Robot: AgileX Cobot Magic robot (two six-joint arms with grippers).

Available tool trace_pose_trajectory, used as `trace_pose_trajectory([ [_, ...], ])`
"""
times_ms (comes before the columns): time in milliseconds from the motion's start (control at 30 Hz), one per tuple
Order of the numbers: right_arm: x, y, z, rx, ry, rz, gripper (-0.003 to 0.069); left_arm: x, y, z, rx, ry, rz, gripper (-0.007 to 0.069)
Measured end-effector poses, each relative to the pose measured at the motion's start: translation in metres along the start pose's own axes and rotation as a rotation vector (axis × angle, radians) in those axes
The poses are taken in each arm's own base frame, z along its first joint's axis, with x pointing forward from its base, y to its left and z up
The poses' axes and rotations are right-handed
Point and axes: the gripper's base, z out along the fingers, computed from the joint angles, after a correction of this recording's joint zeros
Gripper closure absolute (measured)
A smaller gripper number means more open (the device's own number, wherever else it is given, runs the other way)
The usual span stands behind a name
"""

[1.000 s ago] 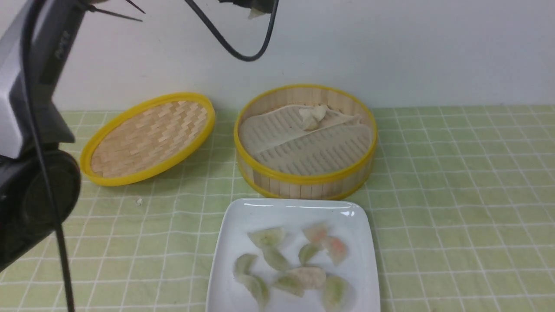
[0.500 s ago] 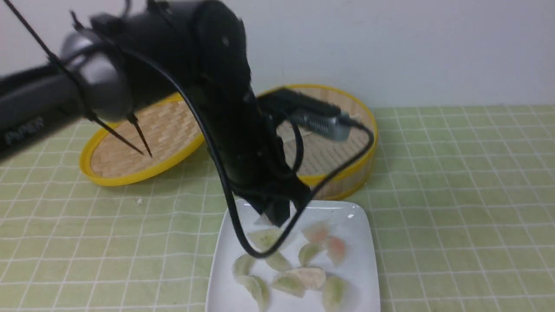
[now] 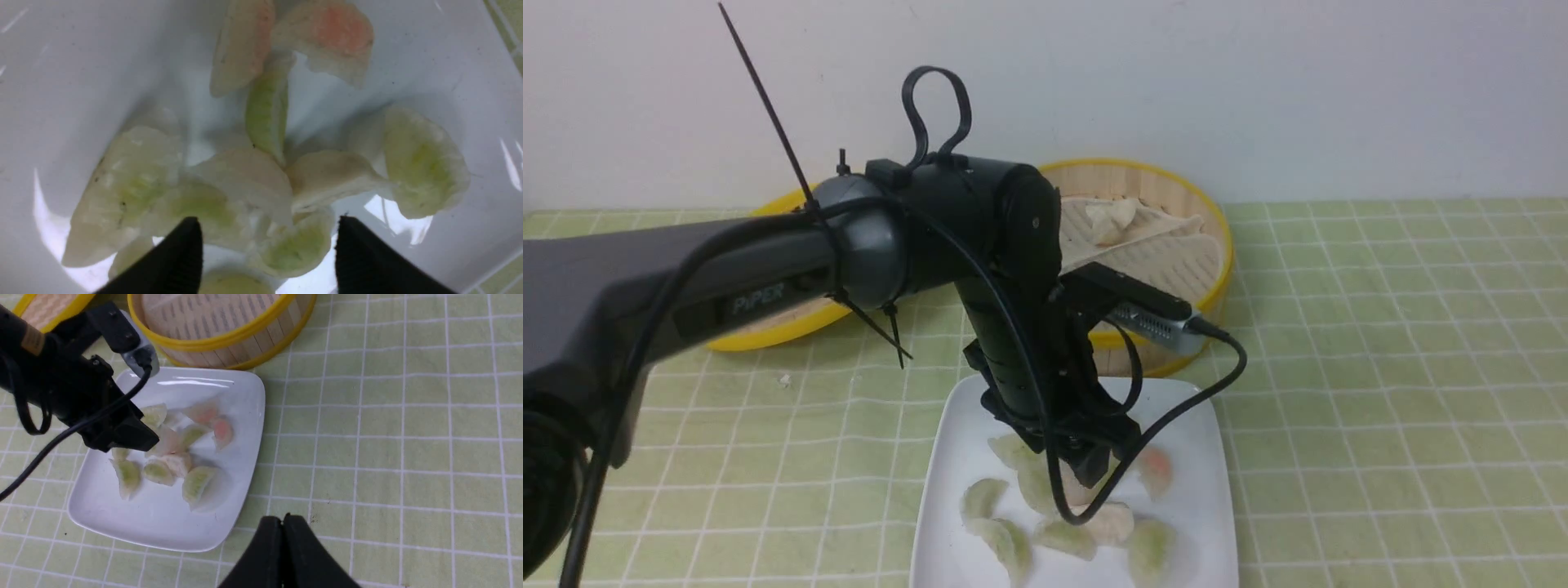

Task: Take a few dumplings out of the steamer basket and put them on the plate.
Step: Use the left arm to put the dumpling into the plate, then use the right arm to grab a dumpling from inside the steamer

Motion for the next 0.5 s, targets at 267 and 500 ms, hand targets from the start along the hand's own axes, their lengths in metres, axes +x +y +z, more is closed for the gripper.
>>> trace_pose_trajectory([
  [267,-0.076,0.002,0.058,-0.13,0.073,-0.02,0.0672,0.003,-0.009,-0.057,-0.038,0.001,-0.002,0.036],
  [500,-0.143,-0.007,0.132,-0.179,0.1,-0.071,0.067,0.038,-0.022,-0.152,-0.156,-0.203,-0.022,0.0621],
])
